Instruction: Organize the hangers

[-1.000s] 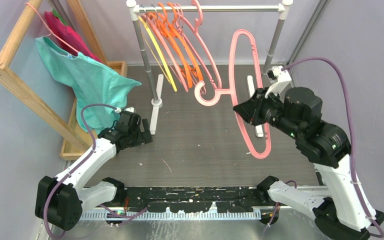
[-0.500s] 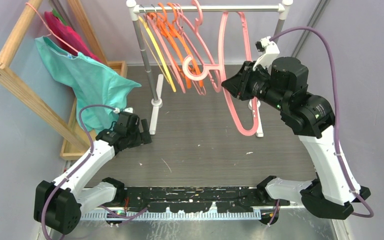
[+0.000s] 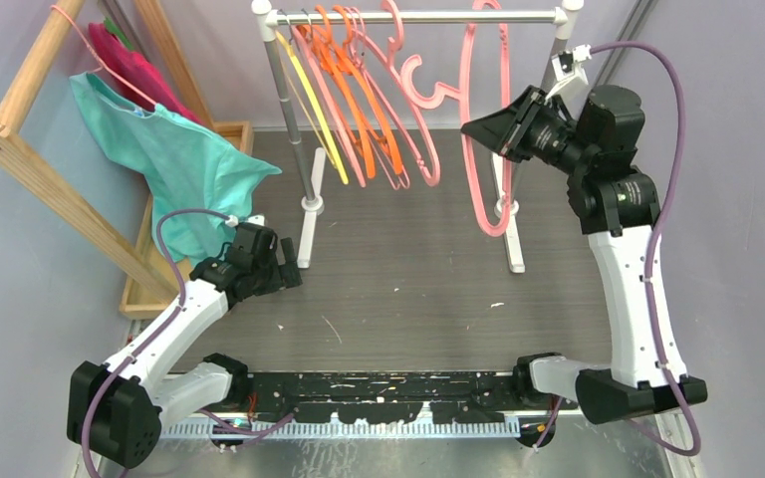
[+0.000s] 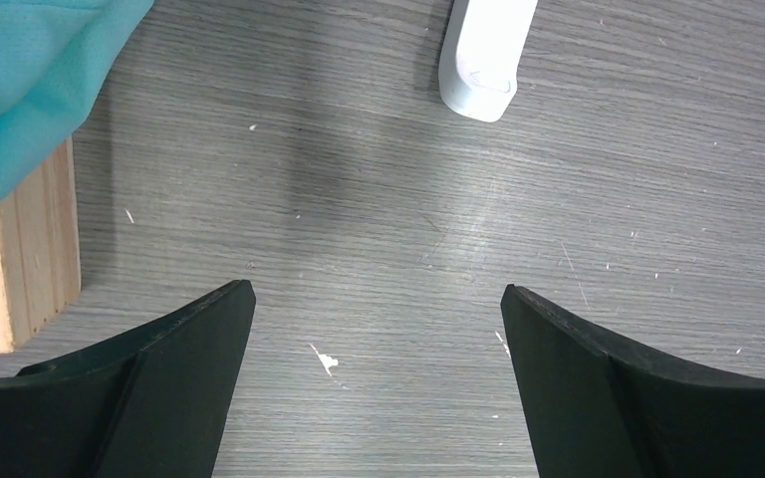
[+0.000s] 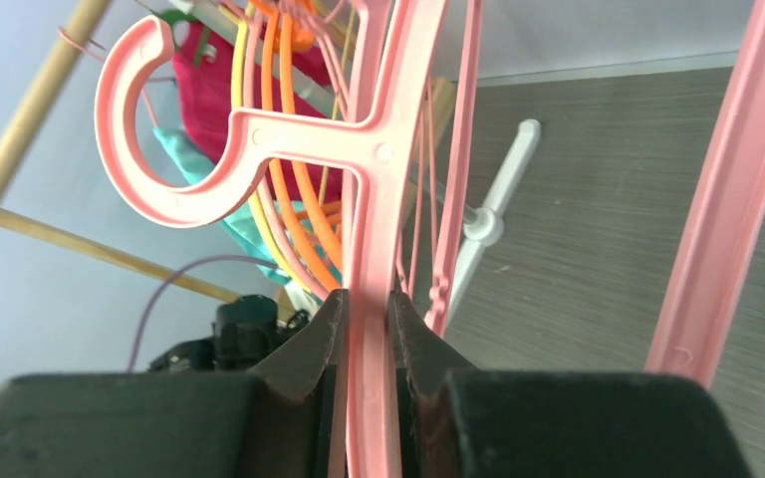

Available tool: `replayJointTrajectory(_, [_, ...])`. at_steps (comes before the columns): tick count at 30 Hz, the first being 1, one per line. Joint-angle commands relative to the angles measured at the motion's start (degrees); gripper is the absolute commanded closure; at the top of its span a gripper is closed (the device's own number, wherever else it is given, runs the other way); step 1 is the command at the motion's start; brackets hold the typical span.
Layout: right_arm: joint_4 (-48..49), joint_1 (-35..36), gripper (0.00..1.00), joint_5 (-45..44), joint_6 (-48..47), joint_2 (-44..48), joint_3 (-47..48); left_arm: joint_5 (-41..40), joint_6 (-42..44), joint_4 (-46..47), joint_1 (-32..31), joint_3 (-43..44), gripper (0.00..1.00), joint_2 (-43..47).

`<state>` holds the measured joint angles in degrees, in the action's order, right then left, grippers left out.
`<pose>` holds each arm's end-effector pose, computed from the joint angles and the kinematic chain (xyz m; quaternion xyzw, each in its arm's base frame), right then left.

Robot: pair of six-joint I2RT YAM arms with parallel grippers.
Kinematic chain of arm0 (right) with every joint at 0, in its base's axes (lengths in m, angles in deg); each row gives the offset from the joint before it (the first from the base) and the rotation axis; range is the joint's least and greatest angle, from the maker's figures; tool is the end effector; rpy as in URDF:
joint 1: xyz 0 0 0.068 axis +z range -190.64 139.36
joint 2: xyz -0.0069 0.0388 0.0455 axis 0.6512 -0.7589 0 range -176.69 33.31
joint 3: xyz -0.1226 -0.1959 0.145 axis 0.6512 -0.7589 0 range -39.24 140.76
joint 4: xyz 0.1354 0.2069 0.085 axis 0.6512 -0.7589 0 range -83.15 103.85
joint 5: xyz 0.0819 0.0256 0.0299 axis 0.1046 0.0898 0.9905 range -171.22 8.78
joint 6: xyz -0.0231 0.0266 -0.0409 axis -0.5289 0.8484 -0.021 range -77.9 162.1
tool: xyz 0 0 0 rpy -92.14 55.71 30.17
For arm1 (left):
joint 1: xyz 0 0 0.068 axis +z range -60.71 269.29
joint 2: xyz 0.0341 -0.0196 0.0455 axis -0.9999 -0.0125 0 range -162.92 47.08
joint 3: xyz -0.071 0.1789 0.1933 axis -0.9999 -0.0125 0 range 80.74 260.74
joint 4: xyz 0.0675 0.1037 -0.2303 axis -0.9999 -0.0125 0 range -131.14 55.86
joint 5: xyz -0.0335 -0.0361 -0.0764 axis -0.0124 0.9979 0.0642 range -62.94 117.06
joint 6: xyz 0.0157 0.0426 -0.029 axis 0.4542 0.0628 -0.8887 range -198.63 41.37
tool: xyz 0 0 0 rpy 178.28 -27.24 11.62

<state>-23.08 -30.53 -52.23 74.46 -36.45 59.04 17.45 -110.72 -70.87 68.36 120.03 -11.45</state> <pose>0.2129 0.0555 0.5155 -0.0190 0.7507 0.4057 0.5210 0.1836 -0.0639 0.2242 -0.1171 0.9460 -0.0584 0.2967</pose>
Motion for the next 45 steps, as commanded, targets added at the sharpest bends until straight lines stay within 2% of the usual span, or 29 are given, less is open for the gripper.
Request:
replayJointTrajectory(1, [21.08, -4.11, 0.99, 17.78, 12.41, -1.02, -3.87, -0.33, 0.63, 0.29, 0.01, 1.52, 0.02, 1.19])
replayJointTrajectory(12, [46.58, -7.25, 0.99, 21.34, 30.13, -4.27, -8.84, -0.59, 0.74, -0.18, 0.0, 1.75, 0.02, 1.45])
replayJointTrajectory(20, [59.4, -7.91, 0.99, 16.8, 40.93, -8.98, -12.78, -0.5, 0.81, -0.1, 0.01, 1.98, 0.02, 0.72])
replayJointTrajectory(29, [69.73, -7.96, 0.99, 10.27, 47.82, -12.22, -16.13, -0.07, 0.76, 0.86, 0.01, 2.22, 0.02, -0.72])
replayJointTrajectory(32, [71.31, -7.92, 0.99, 8.41, 49.26, -13.29, -16.77, 0.03, 0.89, 1.19, 0.01, 2.61, 0.02, -1.69])
replayJointTrajectory(45, [60.14, -7.91, 0.99, 2.68, 42.88, -12.75, -22.41, -0.51, 1.59, 2.01, 0.01, 3.16, 0.02, -3.44])
